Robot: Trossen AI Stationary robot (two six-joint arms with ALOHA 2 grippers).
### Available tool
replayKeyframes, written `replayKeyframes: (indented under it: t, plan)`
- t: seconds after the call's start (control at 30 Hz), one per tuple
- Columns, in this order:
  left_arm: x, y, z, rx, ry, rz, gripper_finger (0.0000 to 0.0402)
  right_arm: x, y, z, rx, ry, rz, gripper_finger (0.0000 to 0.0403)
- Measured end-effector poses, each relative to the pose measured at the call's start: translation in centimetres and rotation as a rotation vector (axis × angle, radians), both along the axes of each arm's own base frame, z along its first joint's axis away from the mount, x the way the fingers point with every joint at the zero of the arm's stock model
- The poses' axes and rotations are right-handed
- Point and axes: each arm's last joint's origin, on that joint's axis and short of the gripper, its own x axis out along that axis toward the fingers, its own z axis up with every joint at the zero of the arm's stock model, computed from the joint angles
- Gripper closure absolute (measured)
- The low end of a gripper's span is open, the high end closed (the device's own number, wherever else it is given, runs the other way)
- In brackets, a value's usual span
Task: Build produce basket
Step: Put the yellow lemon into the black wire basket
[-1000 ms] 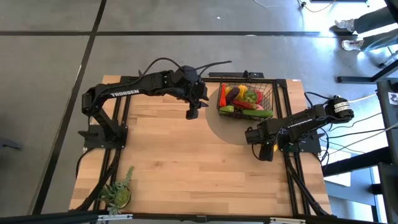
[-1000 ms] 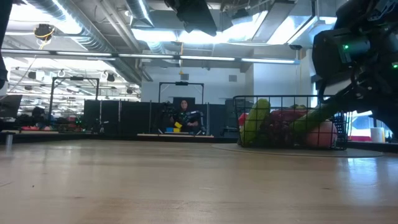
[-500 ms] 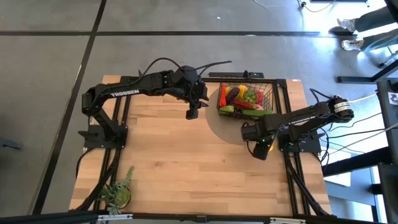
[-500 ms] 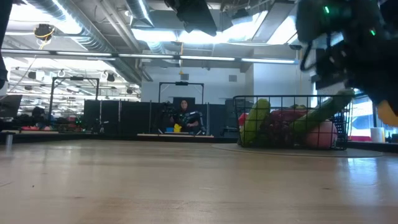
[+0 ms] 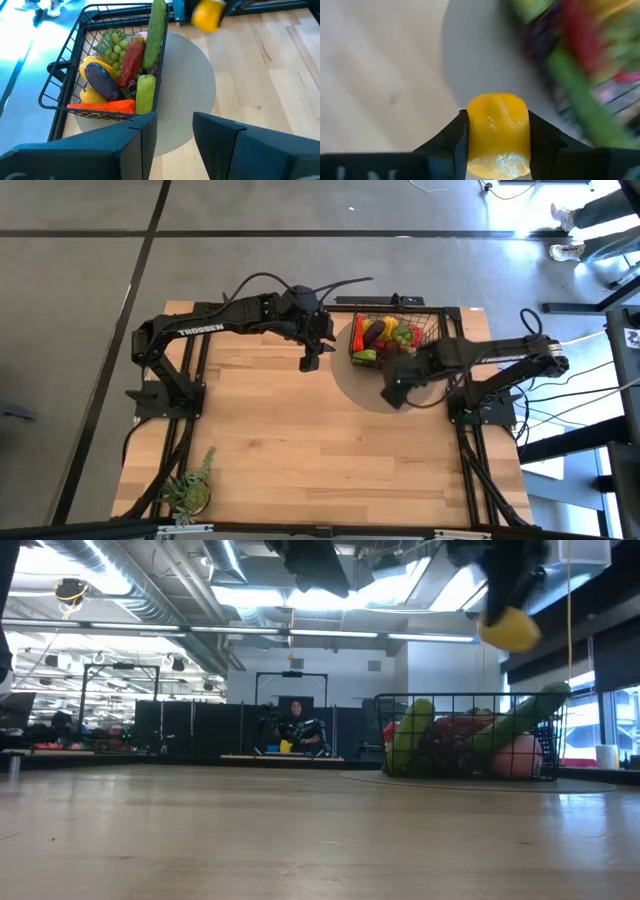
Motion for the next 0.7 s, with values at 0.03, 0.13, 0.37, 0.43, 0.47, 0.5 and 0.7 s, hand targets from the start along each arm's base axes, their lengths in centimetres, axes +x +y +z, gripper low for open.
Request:
replayKeyframes:
  t: [0.03, 0.13, 0.37, 0.43, 0.47, 0.5, 0.7]
  plan:
    - [0.0, 0.0, 0.0, -0.001, -0.003, 0.001, 0.0287, 0.1, -0.4, 0.4, -0.040, -0.021, -0.029, 0.0267]
    - [0.0, 0.0, 0.0, -0.003, -0.003, 0.003, 0.0287, 0.2, -1.8, 1.1, -0.163, -0.053, -0.102, 0.0267]
    - [0.0, 0.0, 0.0, -0.002, -0.004, 0.004, 0.0287, -0.3, -6.7, 1.3, -0.368, -0.031, -0.322, 0.0267]
    - [0.0, 0.0, 0.0, -0.002, -0.004, 0.003, 0.0287, -0.9, -8.5, 1.3, -0.389, -0.004, -0.411, 0.0267]
    - [0.0, 0.0, 0.0, -0.002, -0.004, 0.004, 0.0287, -1.2, -9.3, 1.2, -0.390, 0.011, -0.448, 0.0267]
    - [0.0, 0.0, 0.0, -0.002, -0.004, 0.004, 0.0287, -1.4, -10.0, 1.0, -0.392, 0.018, -0.479, 0.0267]
    - [-0.1, 0.7, 0.2, 0.024, -0.017, 0.052, 0.0287, -2.8, -13.7, -2.0, -0.337, 0.112, -0.536, 0.0267]
